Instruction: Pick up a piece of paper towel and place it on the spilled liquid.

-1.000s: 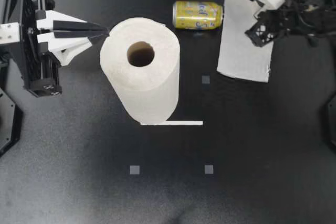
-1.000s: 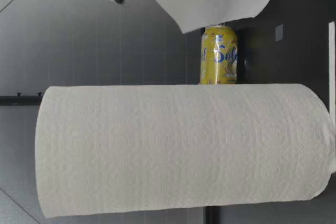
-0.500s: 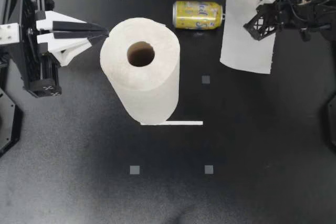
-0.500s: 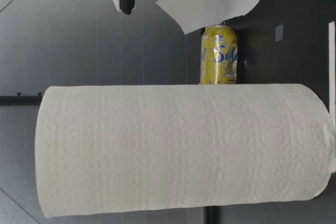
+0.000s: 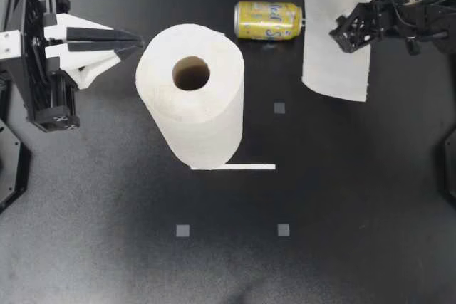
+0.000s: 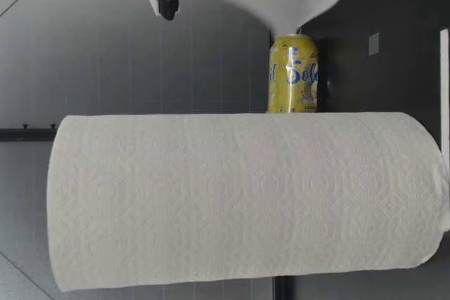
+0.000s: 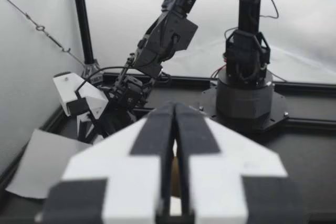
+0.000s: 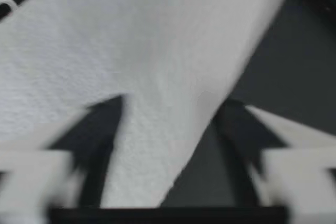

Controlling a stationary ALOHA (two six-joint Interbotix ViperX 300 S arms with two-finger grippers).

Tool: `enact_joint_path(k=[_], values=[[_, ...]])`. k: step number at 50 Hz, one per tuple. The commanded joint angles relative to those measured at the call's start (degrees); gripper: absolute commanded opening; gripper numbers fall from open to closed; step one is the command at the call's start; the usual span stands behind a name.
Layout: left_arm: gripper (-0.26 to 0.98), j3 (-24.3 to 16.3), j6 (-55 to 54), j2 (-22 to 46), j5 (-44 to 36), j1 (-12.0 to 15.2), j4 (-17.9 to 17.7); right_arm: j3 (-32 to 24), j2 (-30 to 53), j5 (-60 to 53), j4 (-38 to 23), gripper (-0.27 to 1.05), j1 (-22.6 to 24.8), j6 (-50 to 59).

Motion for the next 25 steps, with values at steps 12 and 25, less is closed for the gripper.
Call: enact_joint_path(k=[12, 25], values=[[0.09, -0.8, 0.1, -0.1, -0.5, -0.2, 0.0, -2.2, -5.0, 20.0, -0.1, 0.7, 4.7, -2.3], [0.09, -0.4, -0.2, 0.0, -0.5, -0.4, 0.0, -3.3, -13.7, 34.7, 6.8, 0.7, 19.2, -9.1]])
